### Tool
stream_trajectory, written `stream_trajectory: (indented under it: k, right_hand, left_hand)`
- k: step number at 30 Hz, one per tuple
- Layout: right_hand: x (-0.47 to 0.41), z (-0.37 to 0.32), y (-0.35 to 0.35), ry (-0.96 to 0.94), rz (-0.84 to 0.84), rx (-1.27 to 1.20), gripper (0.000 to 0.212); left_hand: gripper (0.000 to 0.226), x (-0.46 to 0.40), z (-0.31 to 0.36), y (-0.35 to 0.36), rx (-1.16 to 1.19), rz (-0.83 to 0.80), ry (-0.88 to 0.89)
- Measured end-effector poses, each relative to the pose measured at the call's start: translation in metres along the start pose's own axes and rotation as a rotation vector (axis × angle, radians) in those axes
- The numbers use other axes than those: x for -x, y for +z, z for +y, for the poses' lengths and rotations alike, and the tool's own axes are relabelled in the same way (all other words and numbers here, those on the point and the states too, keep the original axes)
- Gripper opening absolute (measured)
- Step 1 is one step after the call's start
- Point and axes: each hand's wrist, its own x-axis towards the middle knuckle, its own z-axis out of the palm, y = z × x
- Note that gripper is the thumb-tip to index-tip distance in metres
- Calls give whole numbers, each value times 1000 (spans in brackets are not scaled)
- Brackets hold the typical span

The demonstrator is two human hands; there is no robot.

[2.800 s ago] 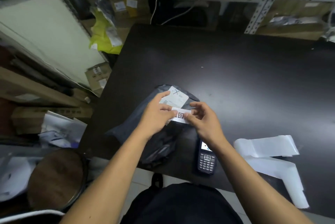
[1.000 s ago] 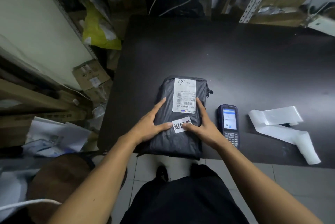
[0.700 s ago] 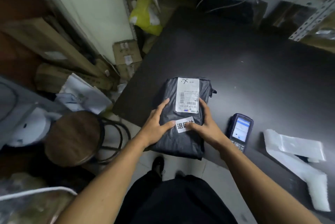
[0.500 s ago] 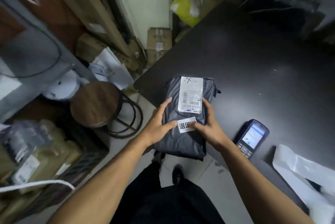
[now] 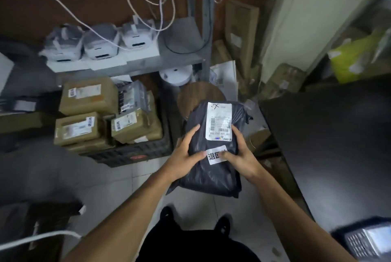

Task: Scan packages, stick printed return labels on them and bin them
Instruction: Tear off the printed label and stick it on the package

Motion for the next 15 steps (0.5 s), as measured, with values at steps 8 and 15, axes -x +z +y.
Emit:
stream_trajectory:
  k: [8, 15]
  right_hand:
    - [-63, -46, 137, -40, -149, 145, 79]
    - [-110, -70, 209, -15, -190, 251, 85]
  left_hand:
    - [81, 32, -54, -138, 110, 167, 5]
    - [83, 27, -92, -211, 200, 226, -1]
